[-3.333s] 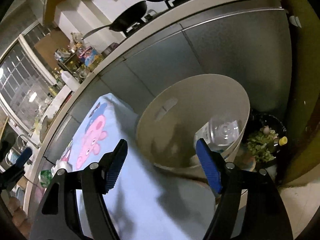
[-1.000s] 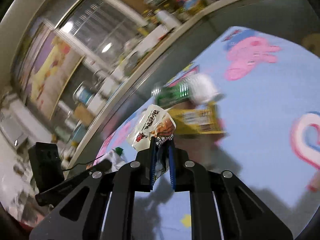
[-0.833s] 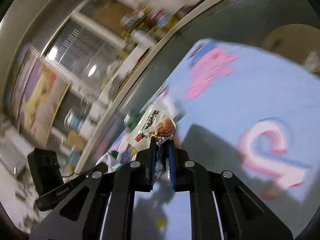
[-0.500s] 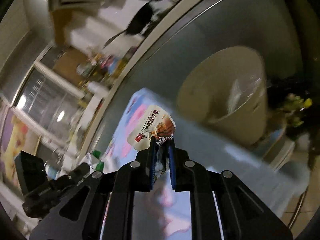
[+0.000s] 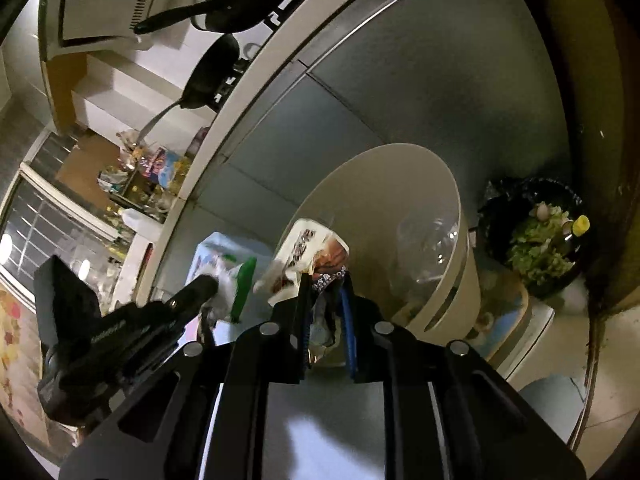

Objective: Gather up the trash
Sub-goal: 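Carry the wrapper and packet to the beige bin and open both tools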

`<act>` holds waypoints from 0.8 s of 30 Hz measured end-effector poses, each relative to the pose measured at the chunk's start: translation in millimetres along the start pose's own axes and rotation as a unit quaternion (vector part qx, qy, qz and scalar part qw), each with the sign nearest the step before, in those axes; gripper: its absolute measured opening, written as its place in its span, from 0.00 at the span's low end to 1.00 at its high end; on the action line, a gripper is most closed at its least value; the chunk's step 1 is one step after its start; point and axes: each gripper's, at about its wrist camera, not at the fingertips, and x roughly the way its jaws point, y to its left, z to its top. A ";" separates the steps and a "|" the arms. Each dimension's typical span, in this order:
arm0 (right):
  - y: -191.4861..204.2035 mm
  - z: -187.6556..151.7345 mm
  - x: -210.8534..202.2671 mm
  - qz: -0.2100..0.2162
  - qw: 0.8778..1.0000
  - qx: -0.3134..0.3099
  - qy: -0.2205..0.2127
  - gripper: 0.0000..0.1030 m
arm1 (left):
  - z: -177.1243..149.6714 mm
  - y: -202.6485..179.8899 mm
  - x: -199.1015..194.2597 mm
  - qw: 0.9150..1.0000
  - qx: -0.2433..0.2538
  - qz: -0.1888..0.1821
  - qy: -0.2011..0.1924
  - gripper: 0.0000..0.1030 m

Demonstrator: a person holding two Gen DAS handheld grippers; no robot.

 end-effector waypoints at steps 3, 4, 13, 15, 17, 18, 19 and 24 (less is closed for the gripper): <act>-5.6 3.6 10.1 -0.007 1.000 0.010 0.011 0.19 | 4.7 1.4 16.3 1.000 -0.001 0.014 0.007 0.21; -6.6 4.1 13.5 -0.006 1.000 0.014 0.016 0.32 | 5.4 2.5 23.2 1.000 -0.006 0.026 0.014 0.39; 1.7 -5.5 5.7 -0.012 1.000 -0.009 -0.017 0.43 | 1.5 5.7 9.2 0.999 0.001 0.037 -0.002 0.46; 4.5 -9.1 2.9 -0.010 1.000 -0.011 -0.018 0.43 | -3.7 8.0 -4.9 0.999 -0.002 0.034 -0.011 0.46; 11.2 -15.2 -2.6 -0.002 1.000 -0.016 -0.021 0.43 | -10.0 8.1 -19.4 0.999 0.000 0.036 -0.021 0.46; 14.6 -17.6 -4.6 0.001 1.000 -0.019 -0.021 0.43 | -14.7 7.9 -29.3 0.999 0.003 0.039 -0.028 0.46; 19.8 -22.4 -7.2 0.007 0.999 -0.024 -0.020 0.43 | -19.0 8.7 -39.5 0.998 0.004 0.042 -0.037 0.46; 46.9 -49.5 -9.4 0.030 0.998 -0.053 0.002 0.43 | -38.3 16.3 -92.3 0.995 0.003 0.058 -0.084 0.46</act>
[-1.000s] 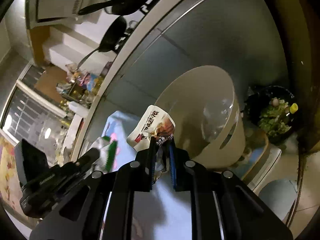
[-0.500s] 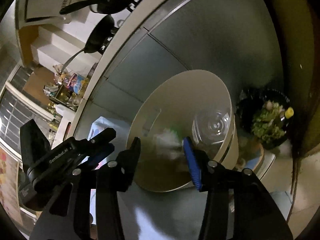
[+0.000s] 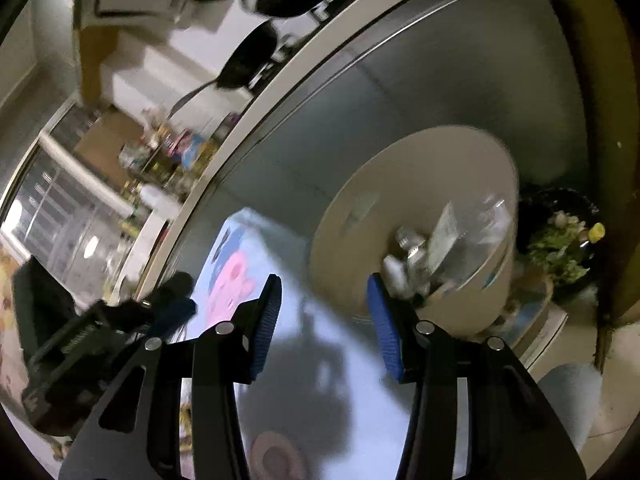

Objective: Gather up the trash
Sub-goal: 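Carry the wrapper and packet to the beige bin and open both tools, then move both tools back over the table trash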

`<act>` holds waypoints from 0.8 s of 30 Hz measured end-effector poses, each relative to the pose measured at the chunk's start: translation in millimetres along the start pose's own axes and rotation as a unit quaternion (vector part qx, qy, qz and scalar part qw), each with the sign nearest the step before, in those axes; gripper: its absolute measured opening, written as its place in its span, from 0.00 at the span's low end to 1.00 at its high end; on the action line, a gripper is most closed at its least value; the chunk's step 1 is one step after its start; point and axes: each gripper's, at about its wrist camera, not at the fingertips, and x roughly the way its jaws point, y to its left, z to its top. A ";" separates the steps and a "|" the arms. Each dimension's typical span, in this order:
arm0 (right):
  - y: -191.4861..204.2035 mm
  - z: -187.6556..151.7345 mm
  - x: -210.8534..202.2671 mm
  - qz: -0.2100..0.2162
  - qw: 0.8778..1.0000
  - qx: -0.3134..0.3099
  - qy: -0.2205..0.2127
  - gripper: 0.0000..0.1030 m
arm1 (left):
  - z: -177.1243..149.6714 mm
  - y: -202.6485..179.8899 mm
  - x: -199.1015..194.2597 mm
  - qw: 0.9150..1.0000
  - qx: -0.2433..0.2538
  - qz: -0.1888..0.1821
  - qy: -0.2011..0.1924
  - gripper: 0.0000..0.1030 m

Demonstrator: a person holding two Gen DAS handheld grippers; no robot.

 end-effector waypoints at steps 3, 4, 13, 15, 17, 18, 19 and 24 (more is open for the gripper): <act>19.3 -18.8 4.3 0.021 0.999 -0.016 0.029 0.43 | -9.3 12.0 -39.2 0.999 0.003 0.014 -0.034 0.46; 28.7 -27.2 6.1 0.029 0.998 -0.027 0.040 0.43 | -13.7 17.4 -55.5 0.999 0.005 0.020 -0.047 0.46; 117.6 -111.8 18.1 0.093 0.974 -0.148 0.141 0.43 | -45.5 67.2 -164.7 0.989 0.019 0.066 -0.129 0.47; 135.0 -127.5 17.5 0.102 0.968 -0.173 0.153 0.43 | -53.5 86.8 -191.4 0.985 0.015 0.085 -0.149 0.47; 153.3 -143.2 16.9 0.112 0.960 -0.195 0.165 0.43 | -59.6 107.1 -213.7 0.981 0.005 0.109 -0.163 0.47; 163.0 -151.7 16.4 0.117 0.956 -0.206 0.171 0.43 | -62.4 118.6 -224.6 0.979 -0.002 0.118 -0.169 0.47; 168.9 -156.6 16.1 0.120 0.954 -0.213 0.174 0.43 | -66.4 134.0 -238.1 0.976 -0.014 0.131 -0.175 0.47; 198.2 -180.9 11.1 0.136 0.939 -0.257 0.185 0.43 | -82.6 194.3 -294.5 0.964 -0.071 0.164 -0.197 0.47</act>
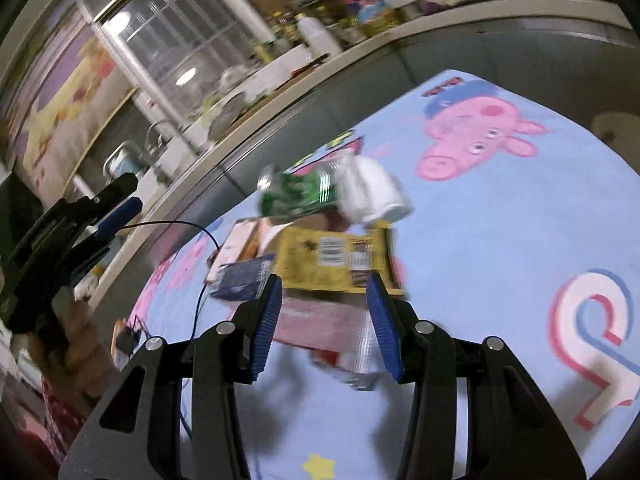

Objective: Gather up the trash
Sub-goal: 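Move both tools back over the table trash, then grasp the pink wrapper with the left tool while the right tool grasps the brown box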

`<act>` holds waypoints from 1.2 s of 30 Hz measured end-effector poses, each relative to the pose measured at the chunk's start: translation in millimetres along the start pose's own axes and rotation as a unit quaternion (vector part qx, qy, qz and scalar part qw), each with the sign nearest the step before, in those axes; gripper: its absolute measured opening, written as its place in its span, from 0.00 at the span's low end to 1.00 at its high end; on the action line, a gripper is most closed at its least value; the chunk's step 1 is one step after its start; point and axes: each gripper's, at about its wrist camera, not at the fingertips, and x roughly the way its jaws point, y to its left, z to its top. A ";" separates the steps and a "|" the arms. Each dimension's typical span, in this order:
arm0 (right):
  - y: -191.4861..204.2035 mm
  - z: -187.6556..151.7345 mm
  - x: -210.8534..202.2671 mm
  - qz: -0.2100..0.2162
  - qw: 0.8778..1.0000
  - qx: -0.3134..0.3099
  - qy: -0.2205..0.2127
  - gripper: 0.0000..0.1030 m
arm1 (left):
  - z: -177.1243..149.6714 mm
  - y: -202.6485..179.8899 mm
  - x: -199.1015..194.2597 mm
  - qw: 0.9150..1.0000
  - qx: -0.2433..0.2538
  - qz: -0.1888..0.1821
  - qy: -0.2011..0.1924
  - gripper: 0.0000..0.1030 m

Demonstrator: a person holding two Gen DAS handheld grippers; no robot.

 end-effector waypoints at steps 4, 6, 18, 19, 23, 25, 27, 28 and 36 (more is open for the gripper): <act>35.6 -0.4 12.6 0.009 0.999 -0.041 0.011 0.43 | 7.4 53.4 -48.2 0.998 -0.039 -0.038 -0.023 0.47; 50.3 0.2 18.0 0.015 0.998 -0.058 0.018 0.43 | 8.6 78.6 -78.2 0.994 -0.053 -0.089 -0.034 0.47; 147.3 22.9 107.8 0.041 0.985 -0.135 0.104 0.43 | 21.0 167.0 -51.9 0.992 -0.006 0.125 -0.019 0.57; 154.1 29.1 123.6 0.028 0.984 -0.130 0.120 0.46 | 17.2 171.1 -18.3 0.989 0.014 0.145 0.024 0.57; 171.5 45.6 171.9 -0.006 0.978 -0.127 0.165 0.56 | -5.8 175.6 57.7 0.981 0.052 0.149 0.115 0.58; 176.1 47.7 188.6 -0.022 0.973 -0.135 0.187 0.60 | -20.3 179.7 85.0 0.978 0.047 0.140 0.151 0.63; 181.8 46.4 202.0 -0.040 0.968 -0.151 0.199 0.64 | -27.5 182.1 101.8 0.975 0.031 0.137 0.171 0.64; 184.5 46.1 210.5 -0.053 0.964 -0.162 0.205 0.69 | -32.3 184.0 105.6 0.975 0.024 0.134 0.176 0.64; 173.8 47.4 256.6 -0.120 0.954 -0.120 0.246 0.76 | -43.4 188.6 110.2 0.976 0.019 0.134 0.174 0.13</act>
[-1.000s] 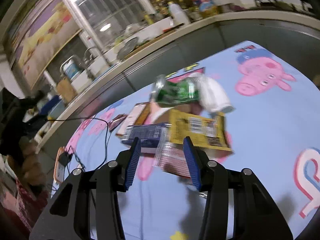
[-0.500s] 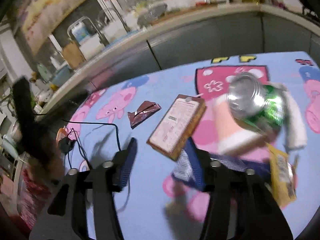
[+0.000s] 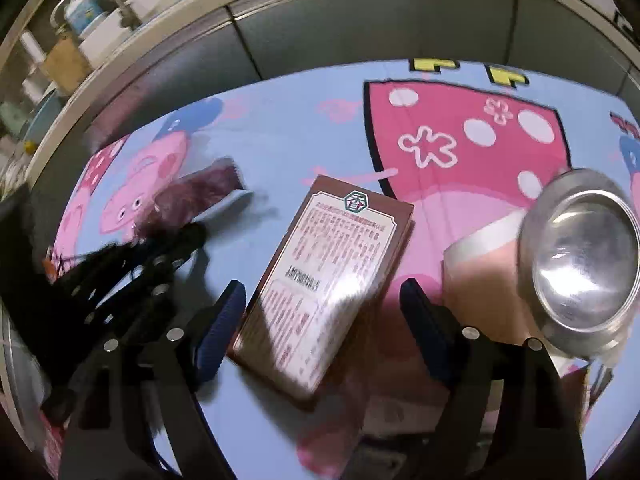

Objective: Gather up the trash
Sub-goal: 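Grasp the pink wrapper with the left tool while the right tool grasps the brown box, then carry the pink wrapper and brown box to the beige bin and open both tools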

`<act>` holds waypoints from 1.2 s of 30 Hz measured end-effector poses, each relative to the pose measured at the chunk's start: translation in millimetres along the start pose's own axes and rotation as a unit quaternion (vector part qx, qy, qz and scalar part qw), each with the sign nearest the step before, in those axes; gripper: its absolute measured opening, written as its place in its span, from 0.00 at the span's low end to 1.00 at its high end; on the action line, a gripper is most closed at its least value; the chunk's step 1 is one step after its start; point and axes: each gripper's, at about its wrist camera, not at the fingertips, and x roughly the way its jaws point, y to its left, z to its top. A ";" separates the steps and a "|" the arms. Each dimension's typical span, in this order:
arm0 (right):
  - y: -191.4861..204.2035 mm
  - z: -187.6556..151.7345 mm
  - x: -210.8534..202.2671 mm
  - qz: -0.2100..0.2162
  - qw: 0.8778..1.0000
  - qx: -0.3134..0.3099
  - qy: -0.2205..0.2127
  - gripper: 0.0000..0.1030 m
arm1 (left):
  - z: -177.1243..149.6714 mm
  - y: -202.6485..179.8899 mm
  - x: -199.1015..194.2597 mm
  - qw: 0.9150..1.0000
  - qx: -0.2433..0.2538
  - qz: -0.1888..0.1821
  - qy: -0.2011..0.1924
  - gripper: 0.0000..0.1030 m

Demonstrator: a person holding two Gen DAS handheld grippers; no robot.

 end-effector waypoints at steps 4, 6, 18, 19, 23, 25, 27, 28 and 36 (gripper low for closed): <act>10.4 -0.9 11.4 -0.013 1.000 -0.019 0.005 0.80 | -7.1 16.1 -18.1 0.999 -0.036 -0.025 -0.008 0.12; 18.8 -5.6 13.6 -0.035 0.999 -0.039 -0.002 0.81 | -15.3 25.7 -38.1 0.997 -0.060 -0.046 -0.022 0.11; 58.3 -94.9 -63.9 0.036 0.972 -0.218 -0.085 0.57 | -69.9 36.5 -115.0 0.987 -0.107 -0.110 -0.040 0.10; 56.3 -109.6 -75.1 0.037 0.968 -0.230 -0.092 0.57 | -73.0 31.6 -121.3 0.988 -0.100 -0.114 -0.042 0.10; 42.5 -166.0 -99.4 0.027 0.961 -0.255 -0.107 0.56 | -88.5 8.6 -139.3 0.988 -0.071 -0.129 -0.041 0.10; 27.6 -195.2 -104.7 0.013 0.962 -0.252 -0.108 0.56 | -98.8 -6.5 -142.7 0.986 -0.063 -0.152 -0.027 0.10; 9.7 -215.8 -104.1 -0.007 0.965 -0.239 -0.109 0.56 | -106.5 -21.7 -140.8 0.984 -0.055 -0.169 -0.009 0.10; 2.4 -223.9 -102.9 -0.010 0.968 -0.225 -0.107 0.56 | -110.7 -31.7 -139.5 0.984 -0.046 -0.175 0.001 0.10; -45.7 -248.7 -104.0 -0.019 0.983 -0.143 -0.116 0.63 | -134.7 -107.5 -101.8 0.980 0.015 -0.183 0.082 0.11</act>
